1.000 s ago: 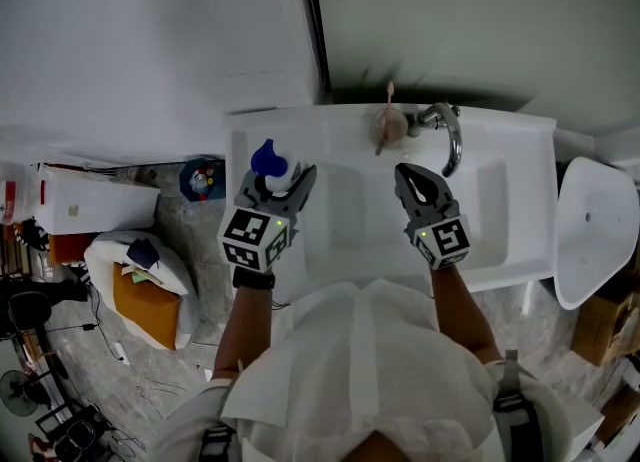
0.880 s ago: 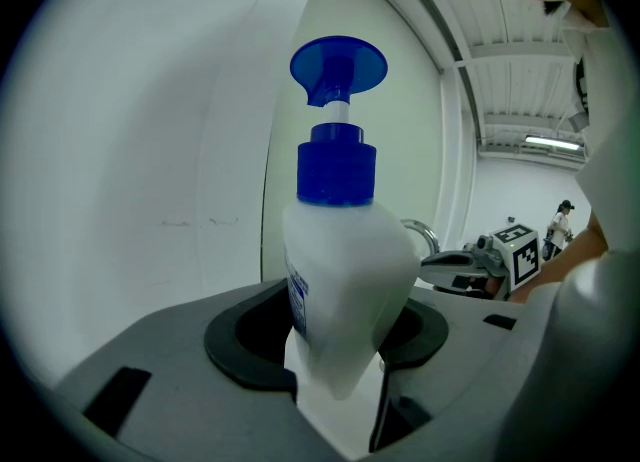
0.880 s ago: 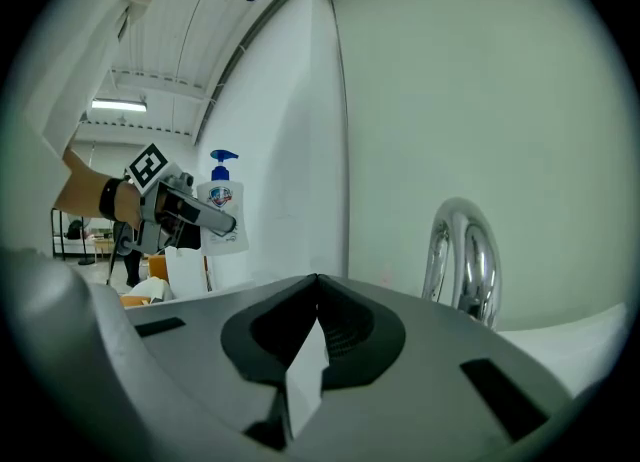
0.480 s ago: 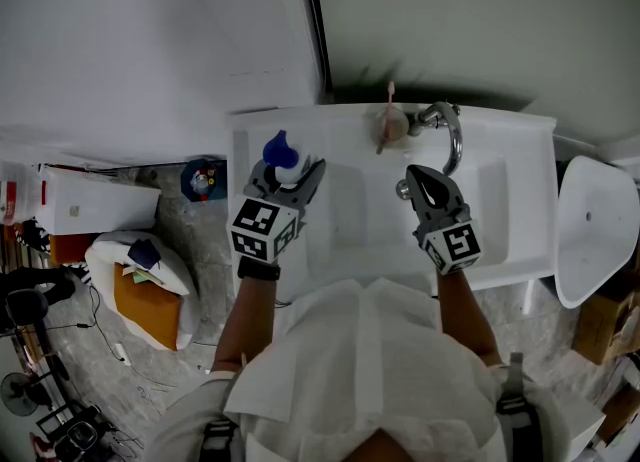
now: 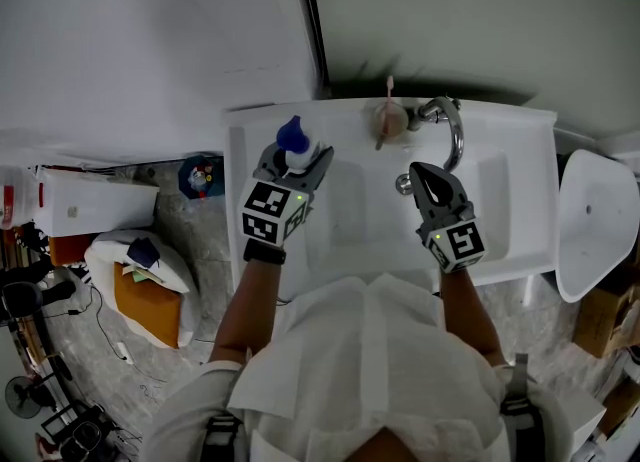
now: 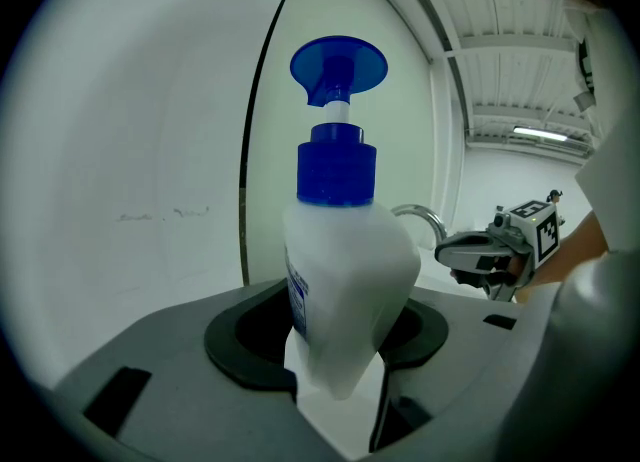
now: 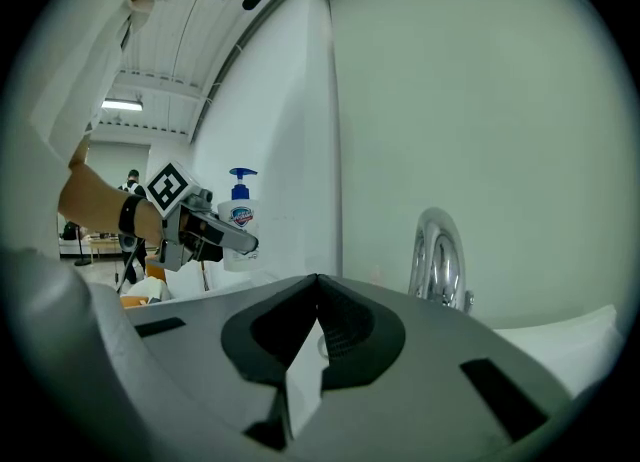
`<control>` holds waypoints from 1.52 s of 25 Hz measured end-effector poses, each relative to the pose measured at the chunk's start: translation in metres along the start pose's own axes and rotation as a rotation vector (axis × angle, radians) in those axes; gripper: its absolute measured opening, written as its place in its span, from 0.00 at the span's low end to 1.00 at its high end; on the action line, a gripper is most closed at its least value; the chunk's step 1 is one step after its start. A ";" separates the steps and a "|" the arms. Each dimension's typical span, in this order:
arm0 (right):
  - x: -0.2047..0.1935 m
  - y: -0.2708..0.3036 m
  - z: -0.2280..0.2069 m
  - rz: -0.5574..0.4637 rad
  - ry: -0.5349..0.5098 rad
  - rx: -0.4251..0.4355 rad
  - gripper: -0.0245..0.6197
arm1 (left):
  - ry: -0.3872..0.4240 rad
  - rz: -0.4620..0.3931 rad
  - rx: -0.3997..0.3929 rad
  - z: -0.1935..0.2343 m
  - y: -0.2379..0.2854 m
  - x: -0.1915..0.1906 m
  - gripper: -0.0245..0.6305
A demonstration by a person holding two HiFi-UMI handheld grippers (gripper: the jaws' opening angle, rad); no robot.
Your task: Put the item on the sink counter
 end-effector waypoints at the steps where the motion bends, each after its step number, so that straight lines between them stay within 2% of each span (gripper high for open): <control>1: -0.001 0.000 -0.001 0.004 0.002 -0.002 0.05 | 0.003 0.005 -0.004 0.001 0.005 -0.002 0.37; 10: -0.008 0.007 -0.009 0.034 -0.002 -0.009 0.05 | -0.009 0.064 -0.047 0.014 0.054 -0.024 0.37; 15: -0.012 0.015 -0.007 0.058 0.006 0.002 0.05 | 0.012 0.090 -0.056 0.020 0.084 -0.041 0.37; 26: -0.012 0.036 0.000 0.053 0.008 0.059 0.05 | 0.044 0.072 -0.064 0.024 0.136 -0.072 0.37; 38: -0.020 0.045 0.003 0.082 0.023 0.089 0.05 | 0.103 0.093 -0.074 0.021 0.166 -0.099 0.37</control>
Point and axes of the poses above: the fingertips, and each gripper's own axes: y forward along the fingers, z to its left, x out of its top, the point moved 8 cm from there along -y, backward along the fingers, and after that the axes turned 3 degrees about x, right-handed, at the moved point
